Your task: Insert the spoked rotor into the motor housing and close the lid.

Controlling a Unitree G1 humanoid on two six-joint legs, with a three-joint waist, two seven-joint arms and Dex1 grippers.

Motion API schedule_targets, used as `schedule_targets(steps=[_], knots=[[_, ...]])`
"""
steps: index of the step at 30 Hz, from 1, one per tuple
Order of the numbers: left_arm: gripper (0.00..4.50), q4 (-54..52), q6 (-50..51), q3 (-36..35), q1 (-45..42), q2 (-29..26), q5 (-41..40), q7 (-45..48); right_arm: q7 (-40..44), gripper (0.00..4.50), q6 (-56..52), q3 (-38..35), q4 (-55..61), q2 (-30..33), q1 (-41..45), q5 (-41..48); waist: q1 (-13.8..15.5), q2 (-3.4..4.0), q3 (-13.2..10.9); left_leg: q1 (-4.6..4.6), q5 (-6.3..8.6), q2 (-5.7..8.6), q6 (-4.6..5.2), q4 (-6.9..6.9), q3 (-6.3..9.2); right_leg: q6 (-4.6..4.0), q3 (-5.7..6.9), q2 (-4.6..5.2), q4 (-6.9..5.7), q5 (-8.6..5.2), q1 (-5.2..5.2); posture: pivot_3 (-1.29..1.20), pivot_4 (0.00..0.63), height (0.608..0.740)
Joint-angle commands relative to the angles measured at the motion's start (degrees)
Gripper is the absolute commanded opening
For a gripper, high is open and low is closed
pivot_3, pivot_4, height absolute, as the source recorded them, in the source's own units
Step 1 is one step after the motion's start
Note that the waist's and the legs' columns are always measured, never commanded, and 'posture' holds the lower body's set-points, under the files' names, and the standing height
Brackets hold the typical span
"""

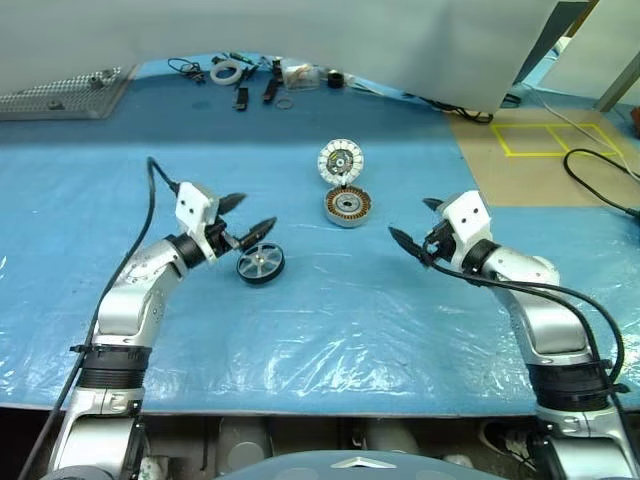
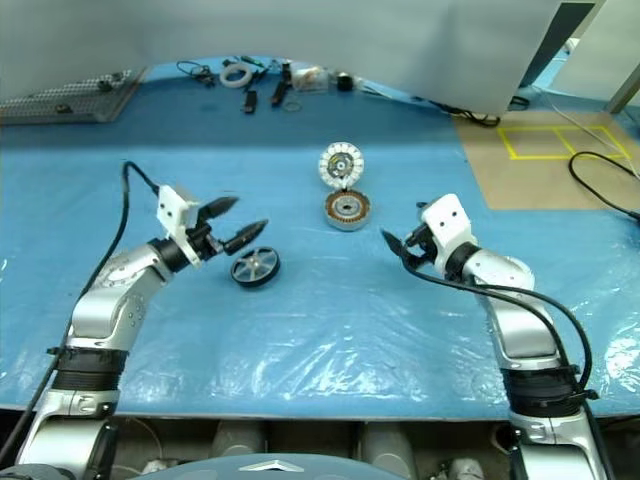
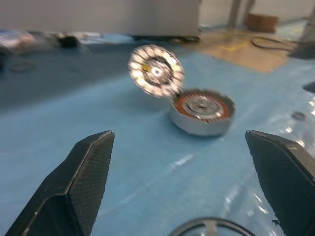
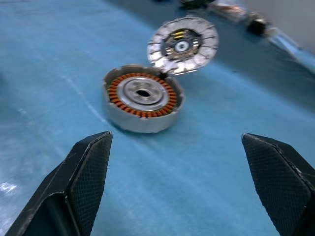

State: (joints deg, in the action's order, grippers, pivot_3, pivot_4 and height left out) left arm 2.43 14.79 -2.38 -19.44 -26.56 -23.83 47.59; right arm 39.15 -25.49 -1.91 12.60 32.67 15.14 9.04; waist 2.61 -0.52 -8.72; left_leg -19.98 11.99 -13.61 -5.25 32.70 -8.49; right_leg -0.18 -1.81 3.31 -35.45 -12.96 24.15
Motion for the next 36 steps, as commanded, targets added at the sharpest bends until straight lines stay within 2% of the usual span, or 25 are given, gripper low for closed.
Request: schedule_targets(steps=[1,5,9,19,29,36], knots=[[4.5,0.4,-2.2,2.6,1.0,-2.0,-0.3,8.4,6.7,4.48,0.4,1.5,1.5,2.8,0.7,3.1,0.1,0.0,0.0,-0.02,0.0,-0.02,0.0,-0.01,0.0,-0.01,0.02,0.0,0.0,-0.01,0.0,0.0,0.15,0.74],[4.5,-1.0,-2.2,4.3,2.6,-2.0,-0.8,12.1,10.0,4.48,-0.2,2.6,2.8,4.3,-0.5,4.9,0.2,0.0,0.0,-0.06,0.0,-0.04,0.01,0.0,0.0,-0.05,0.04,0.01,0.0,-0.02,0.02,0.0,0.15,0.74],[4.5,-3.0,-1.5,4.9,4.0,-1.9,-1.1,13.3,9.6,4.48,1.0,3.3,2.4,3.7,-0.7,4.1,0.4,-0.01,0.0,-0.04,0.0,-0.07,0.01,0.03,-0.01,-0.31,0.03,0.02,-0.04,-0.15,0.01,0.0,0.15,0.74],[4.5,-1.9,-1.0,4.0,2.6,-1.8,-0.9,13.3,9.7,4.48,3.1,4.1,0.2,3.8,0.8,3.3,0.3,-0.01,0.0,-0.04,0.0,-0.08,0.01,0.14,-0.03,-0.36,0.03,0.01,-0.04,-0.16,0.01,0.0,0.15,0.74],[4.5,-1.0,-1.2,4.1,1.0,-1.0,-0.4,12.5,13.5,4.48,6.2,5.9,-6.1,5.0,7.5,2.0,0.3,-0.01,0.0,-0.06,0.0,-0.07,0.01,0.12,-0.03,-0.36,0.03,0.01,-0.02,-0.16,0.02,0.0,0.15,0.74],[4.5,1.0,-2.1,4.2,-0.5,-0.1,0.2,12.2,16.3,4.48,9.8,9.4,-16.3,2.5,17.2,-0.1,0.0,-0.02,0.0,-0.07,0.0,-0.07,0.01,0.12,-0.03,-0.37,0.05,0.01,-0.05,-0.15,0.03,0.0,0.15,0.74]])
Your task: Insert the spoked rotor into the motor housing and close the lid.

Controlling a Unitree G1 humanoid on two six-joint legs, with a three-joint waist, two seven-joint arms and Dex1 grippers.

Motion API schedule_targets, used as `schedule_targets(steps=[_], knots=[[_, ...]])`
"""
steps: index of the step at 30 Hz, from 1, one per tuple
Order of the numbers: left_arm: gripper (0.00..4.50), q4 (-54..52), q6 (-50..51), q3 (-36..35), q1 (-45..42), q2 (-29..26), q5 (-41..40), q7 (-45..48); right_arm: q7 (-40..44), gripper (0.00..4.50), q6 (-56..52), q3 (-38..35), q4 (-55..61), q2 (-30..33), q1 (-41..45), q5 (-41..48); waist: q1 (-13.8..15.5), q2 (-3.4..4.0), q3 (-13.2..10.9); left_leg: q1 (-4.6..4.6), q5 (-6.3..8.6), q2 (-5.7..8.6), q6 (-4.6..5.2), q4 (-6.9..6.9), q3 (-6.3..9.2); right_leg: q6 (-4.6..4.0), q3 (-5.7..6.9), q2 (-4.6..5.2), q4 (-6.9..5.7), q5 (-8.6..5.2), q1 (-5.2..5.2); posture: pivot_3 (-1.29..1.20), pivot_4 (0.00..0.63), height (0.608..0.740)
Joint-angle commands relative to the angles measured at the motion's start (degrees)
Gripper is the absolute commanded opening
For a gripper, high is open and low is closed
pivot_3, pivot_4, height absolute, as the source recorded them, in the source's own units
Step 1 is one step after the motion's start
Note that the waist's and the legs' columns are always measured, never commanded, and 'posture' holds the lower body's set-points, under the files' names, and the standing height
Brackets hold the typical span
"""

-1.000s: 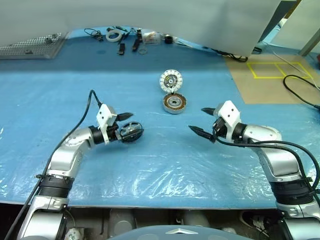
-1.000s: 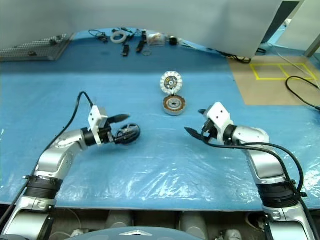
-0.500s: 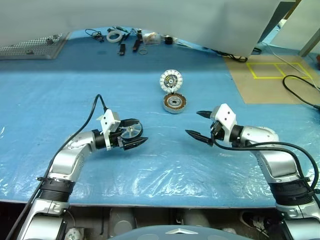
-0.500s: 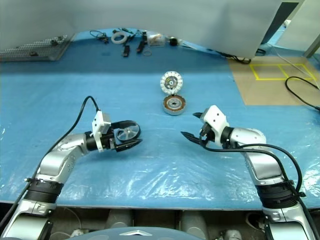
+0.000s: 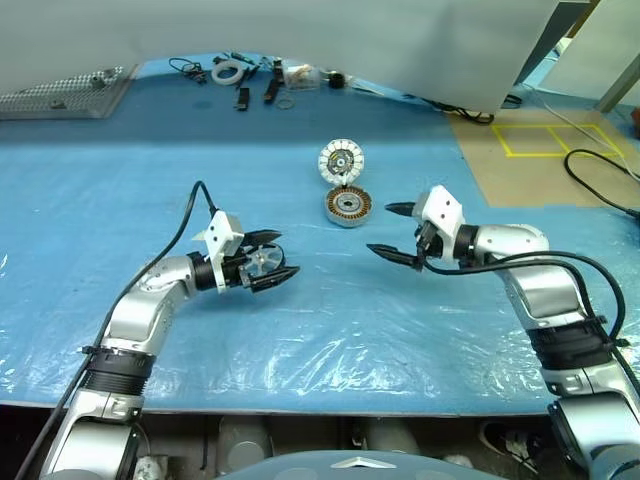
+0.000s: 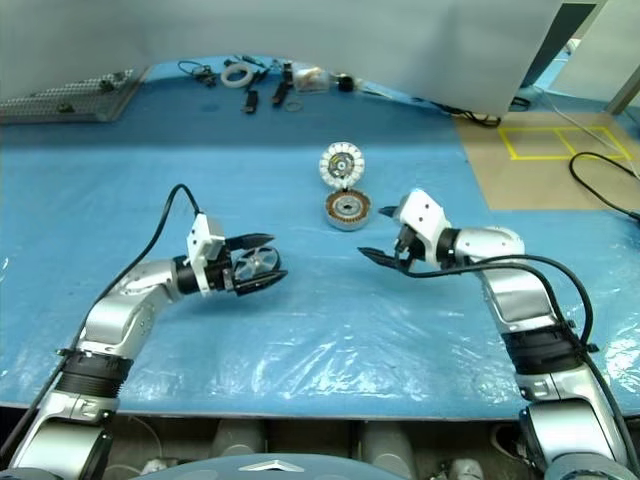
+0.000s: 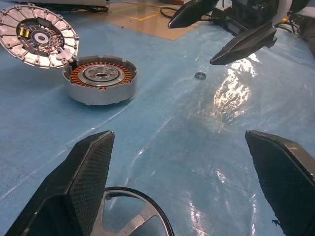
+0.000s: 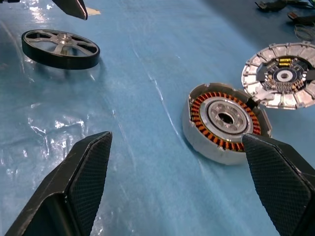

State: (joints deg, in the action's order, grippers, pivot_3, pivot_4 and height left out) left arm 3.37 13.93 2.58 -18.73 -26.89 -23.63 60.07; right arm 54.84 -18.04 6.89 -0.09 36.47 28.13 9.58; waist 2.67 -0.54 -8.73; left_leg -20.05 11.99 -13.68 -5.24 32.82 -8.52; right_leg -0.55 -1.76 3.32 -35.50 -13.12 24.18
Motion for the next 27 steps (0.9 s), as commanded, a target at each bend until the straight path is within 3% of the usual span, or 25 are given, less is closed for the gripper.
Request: schedule_targets(steps=[1,19,27], knots=[[4.5,0.2,-1.4,-0.7,-1.4,0.4,0.1,-0.3,0.7,4.48,3.1,1.1,-5.6,-1.8,5.7,-1.1,-0.1,-0.01,0.0,0.01,0.0,0.0,0.0,0.0,0.0,0.0,-0.01,0.0,-0.01,0.0,0.0,0.0,0.15,0.74],[4.5,-2.7,-0.4,-0.2,1.3,3.4,-0.4,-2.9,13.3,4.48,3.5,13.9,-34.4,-8.5,31.1,-12.2,0.1,-0.03,0.0,-0.15,-0.01,-0.08,0.02,0.0,0.0,-0.16,0.1,0.0,-0.14,0.0,0.13,0.0,0.15,0.74],[4.5,-4.8,0.3,0.8,3.1,4.9,-0.3,-4.1,8.5,4.48,-1.2,17.9,-45.4,-13.3,38.0,-21.0,-0.2,-0.03,0.0,-0.18,-0.12,-0.11,0.19,-0.01,0.0,-0.24,0.11,0.0,-0.2,-0.04,0.22,0.0,0.15,0.74]])
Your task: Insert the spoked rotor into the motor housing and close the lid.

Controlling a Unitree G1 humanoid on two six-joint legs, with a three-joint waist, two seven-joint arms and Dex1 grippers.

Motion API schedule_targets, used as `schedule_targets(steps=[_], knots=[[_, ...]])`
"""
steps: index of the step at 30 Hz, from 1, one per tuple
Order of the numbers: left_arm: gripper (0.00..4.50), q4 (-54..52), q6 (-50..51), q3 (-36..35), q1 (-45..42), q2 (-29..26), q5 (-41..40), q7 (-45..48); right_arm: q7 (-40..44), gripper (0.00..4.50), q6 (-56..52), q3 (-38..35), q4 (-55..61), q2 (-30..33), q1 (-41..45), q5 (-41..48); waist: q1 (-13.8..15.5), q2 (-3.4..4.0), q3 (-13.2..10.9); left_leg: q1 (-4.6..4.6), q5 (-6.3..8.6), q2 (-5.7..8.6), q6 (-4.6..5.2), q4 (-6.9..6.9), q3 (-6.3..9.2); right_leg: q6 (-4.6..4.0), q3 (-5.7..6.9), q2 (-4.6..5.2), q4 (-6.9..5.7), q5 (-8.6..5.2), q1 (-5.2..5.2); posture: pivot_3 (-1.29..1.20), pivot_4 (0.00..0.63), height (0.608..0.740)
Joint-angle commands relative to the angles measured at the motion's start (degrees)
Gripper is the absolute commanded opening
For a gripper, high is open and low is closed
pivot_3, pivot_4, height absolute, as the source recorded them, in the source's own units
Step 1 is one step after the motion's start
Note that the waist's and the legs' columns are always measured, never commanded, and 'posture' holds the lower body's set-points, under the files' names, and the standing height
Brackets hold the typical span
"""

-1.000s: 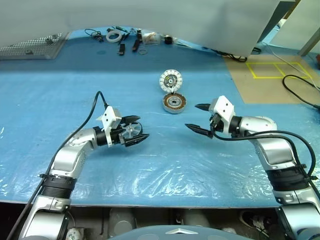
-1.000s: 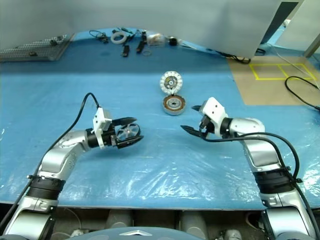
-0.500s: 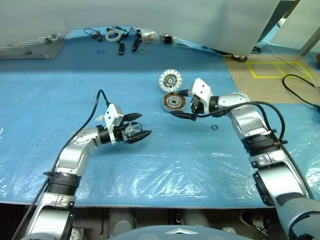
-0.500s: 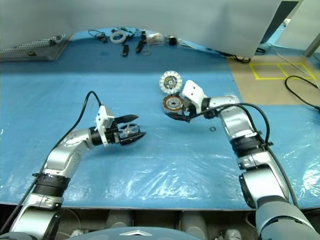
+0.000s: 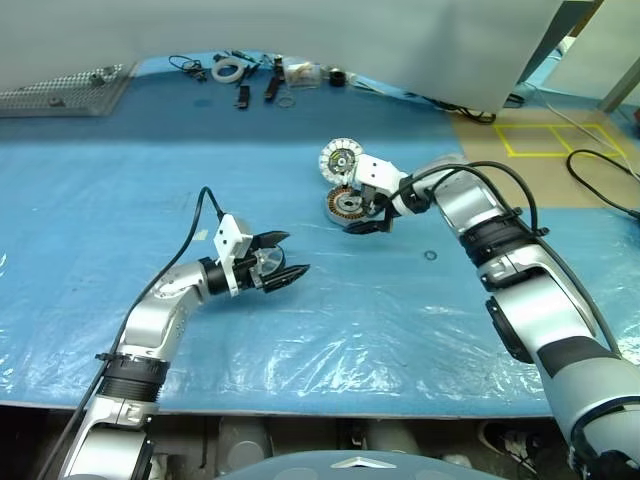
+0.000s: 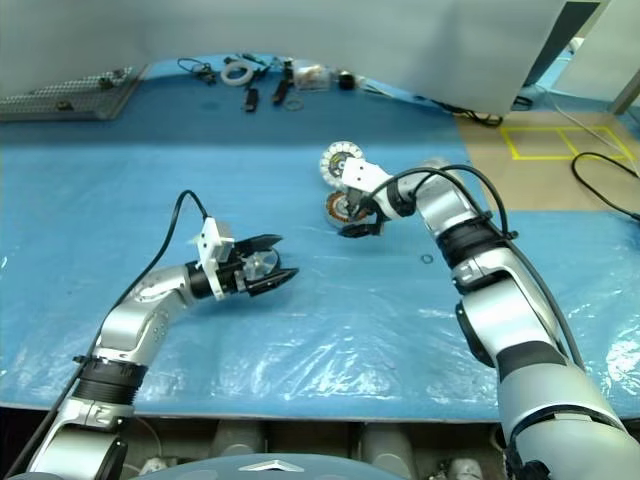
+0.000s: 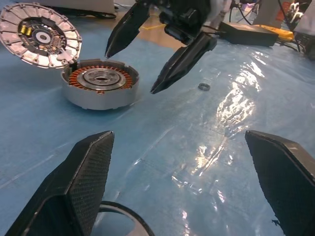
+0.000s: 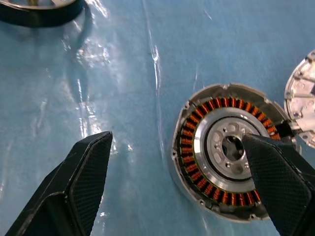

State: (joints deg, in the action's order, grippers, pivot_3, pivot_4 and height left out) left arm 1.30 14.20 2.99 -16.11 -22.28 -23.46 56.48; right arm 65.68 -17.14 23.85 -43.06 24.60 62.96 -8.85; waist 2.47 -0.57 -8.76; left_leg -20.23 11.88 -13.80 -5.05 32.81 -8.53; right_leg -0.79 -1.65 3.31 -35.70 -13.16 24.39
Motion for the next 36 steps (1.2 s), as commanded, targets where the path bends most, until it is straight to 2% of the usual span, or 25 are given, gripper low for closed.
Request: schedule_targets(steps=[1,9,17,27,30,36], knots=[[4.5,-3.0,0.2,0.5,0.5,0.5,-0.4,-0.8,-3.6,4.48,-2.6,1.2,-3.7,-2.1,3.8,-3.6,0.0,0.01,0.0,0.0,0.0,-0.01,0.0,-0.01,0.0,-0.02,0.0,0.0,-0.01,-0.01,0.01,0.0,0.15,0.74],[4.5,-4.5,0.3,1.3,2.5,1.6,-0.6,-1.6,-6.0,4.48,-3.7,3.1,-10.0,-6.7,7.2,-8.2,0.1,0.04,0.0,-0.13,0.0,-0.07,-0.01,-0.03,0.0,-0.1,0.02,0.01,-0.02,-0.06,0.14,0.0,0.15,0.74],[4.5,-5.8,0.3,1.6,4.3,1.8,-0.8,-2.1,-4.0,4.48,-1.1,4.1,-12.9,-6.2,8.1,-10.8,0.2,0.04,0.0,-0.59,-0.01,-0.08,0.01,0.1,0.0,-0.07,0.03,0.01,-0.11,0.0,0.58,0.0,0.15,0.74],[4.5,-7.2,2.1,1.4,3.6,1.6,-1.1,-2.9,-1.6,4.48,-1.2,3.9,-10.5,-6.0,6.0,-11.4,0.2,0.04,0.0,-0.63,-0.01,-0.12,0.01,0.2,0.0,-0.15,0.04,0.01,-0.19,0.01,0.62,0.0,0.15,0.74],[4.5,-7.4,2.4,1.4,3.4,1.6,-1.1,-3.1,-1.7,3.86,-1.0,3.9,-10.3,-6.0,5.6,-11.6,0.3,0.04,0.0,-0.64,-0.01,-0.12,0.02,0.2,0.0,-0.15,0.03,0.01,-0.19,0.02,0.62,0.0,0.15,0.74],[4.5,-7.3,2.6,1.2,3.5,2.0,-1.3,-3.6,-1.3,1.93,-2.8,3.9,-8.5,-6.4,4.7,-11.7,0.2,0.03,0.0,-0.64,-0.01,-0.12,0.02,0.21,0.0,0.0,0.03,0.0,-0.19,0.11,0.62,0.0,0.15,0.74]])
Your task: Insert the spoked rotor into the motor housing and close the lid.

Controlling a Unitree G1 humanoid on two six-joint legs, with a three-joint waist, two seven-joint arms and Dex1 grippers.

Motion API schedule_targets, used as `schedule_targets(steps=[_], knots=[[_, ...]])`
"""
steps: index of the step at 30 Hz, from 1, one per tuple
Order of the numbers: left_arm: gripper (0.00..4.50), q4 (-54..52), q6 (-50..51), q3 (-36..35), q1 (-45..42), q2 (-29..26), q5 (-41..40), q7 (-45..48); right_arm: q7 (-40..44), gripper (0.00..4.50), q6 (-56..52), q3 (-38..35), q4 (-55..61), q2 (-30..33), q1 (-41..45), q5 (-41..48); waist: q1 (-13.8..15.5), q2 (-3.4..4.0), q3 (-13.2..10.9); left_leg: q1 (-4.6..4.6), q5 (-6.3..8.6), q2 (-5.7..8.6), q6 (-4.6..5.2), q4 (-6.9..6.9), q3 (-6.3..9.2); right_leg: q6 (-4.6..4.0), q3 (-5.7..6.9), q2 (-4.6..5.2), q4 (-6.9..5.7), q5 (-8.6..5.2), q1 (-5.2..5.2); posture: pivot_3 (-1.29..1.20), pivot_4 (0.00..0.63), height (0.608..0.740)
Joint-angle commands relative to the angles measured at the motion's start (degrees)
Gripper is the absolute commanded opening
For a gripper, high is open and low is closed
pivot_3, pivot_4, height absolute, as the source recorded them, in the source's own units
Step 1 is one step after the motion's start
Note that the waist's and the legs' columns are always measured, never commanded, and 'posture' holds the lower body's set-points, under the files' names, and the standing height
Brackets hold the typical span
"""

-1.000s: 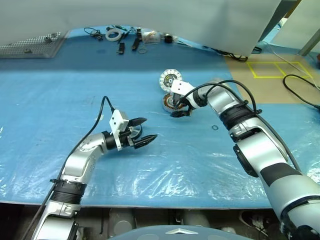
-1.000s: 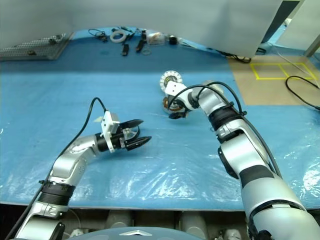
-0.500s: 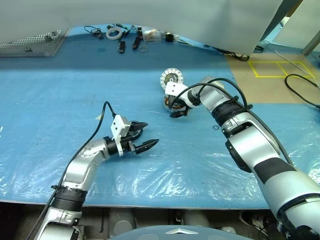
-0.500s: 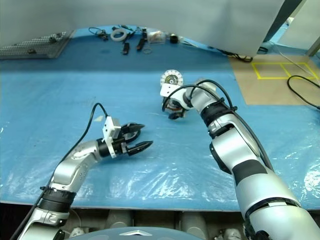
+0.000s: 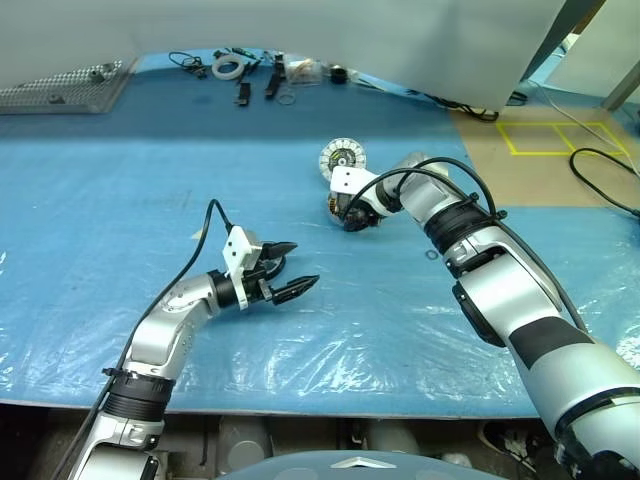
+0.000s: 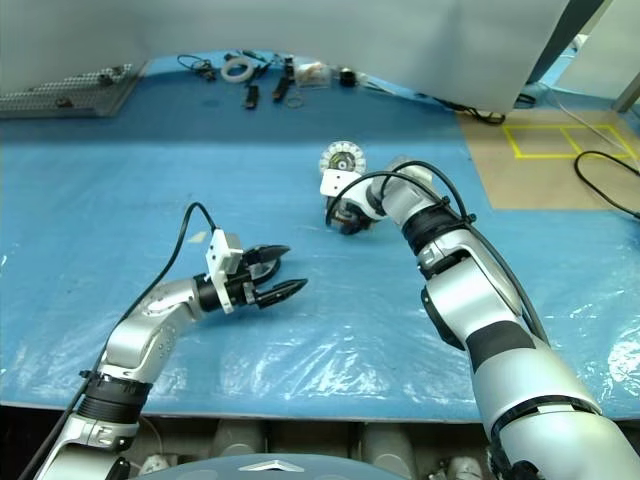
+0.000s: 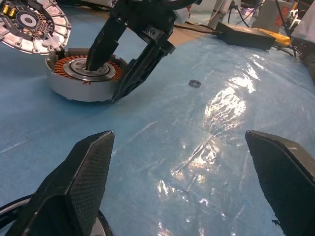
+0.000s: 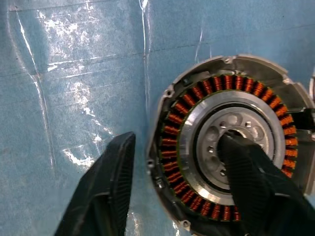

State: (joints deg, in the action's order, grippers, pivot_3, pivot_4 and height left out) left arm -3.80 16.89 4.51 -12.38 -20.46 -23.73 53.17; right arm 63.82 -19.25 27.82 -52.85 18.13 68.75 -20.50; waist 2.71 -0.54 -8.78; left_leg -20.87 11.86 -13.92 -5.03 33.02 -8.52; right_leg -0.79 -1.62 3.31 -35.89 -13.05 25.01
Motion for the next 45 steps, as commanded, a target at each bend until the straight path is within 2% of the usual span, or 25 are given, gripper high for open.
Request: schedule_targets(steps=[1,9,17,23,34,45], knots=[[4.5,-2.3,-0.2,-0.2,-0.2,0.2,-1.0,-0.4,0.2,1.9,-0.6,0.0,1.0,0.1,-1.1,-0.4,-0.1,0.0,0.0,0.01,0.0,0.0,0.0,0.01,0.0,0.0,0.0,0.0,0.0,0.0,-0.01,0.0,0.15,0.74],[4.5,-2.1,-0.4,-0.1,-0.2,0.1,-0.9,0.0,4.4,1.9,-4.2,0.7,10.0,1.7,-4.2,-0.4,0.0,0.0,0.0,0.04,0.0,0.0,0.0,0.09,0.0,-0.17,-0.01,0.0,-0.11,-0.05,-0.01,0.0,0.15,0.74],[4.5,-1.5,-0.8,0.0,0.2,-0.2,-1.2,1.3,15.6,1.9,-19.7,3.4,43.7,10.5,-17.1,0.6,1.0,-0.02,0.0,0.03,0.0,0.0,0.0,0.07,0.02,0.05,-0.01,-0.01,0.0,0.07,-0.05,0.0,0.15,0.74],[4.5,-1.1,-0.5,0.1,0.3,-0.9,-1.3,2.6,19.3,1.9,-31.3,4.9,59.1,15.0,-20.0,2.8,1.2,-0.02,0.0,0.23,0.07,0.0,-0.12,0.07,0.01,0.05,-0.06,-0.01,-0.1,0.08,-0.08,0.0,0.15,0.74],[4.5,-0.5,1.0,1.3,-1.0,-1.4,-1.6,5.0,19.4,1.9,-43.4,9.1,70.1,20.4,-20.0,10.7,1.2,-0.01,0.0,0.27,0.11,0.02,-0.19,0.03,-0.02,0.04,-0.11,-0.01,-0.13,0.08,-0.06,0.0,0.15,0.74],[4.5,-2.6,2.8,1.9,0.1,-2.9,-2.4,6.4,15.3,1.9,-51.6,13.1,75.9,21.8,-20.2,20.4,1.3,-0.01,0.0,0.33,0.12,0.02,-0.21,0.05,-0.02,0.03,-0.14,-0.01,-0.21,0.08,-0.09,0.0,0.15,0.74]])
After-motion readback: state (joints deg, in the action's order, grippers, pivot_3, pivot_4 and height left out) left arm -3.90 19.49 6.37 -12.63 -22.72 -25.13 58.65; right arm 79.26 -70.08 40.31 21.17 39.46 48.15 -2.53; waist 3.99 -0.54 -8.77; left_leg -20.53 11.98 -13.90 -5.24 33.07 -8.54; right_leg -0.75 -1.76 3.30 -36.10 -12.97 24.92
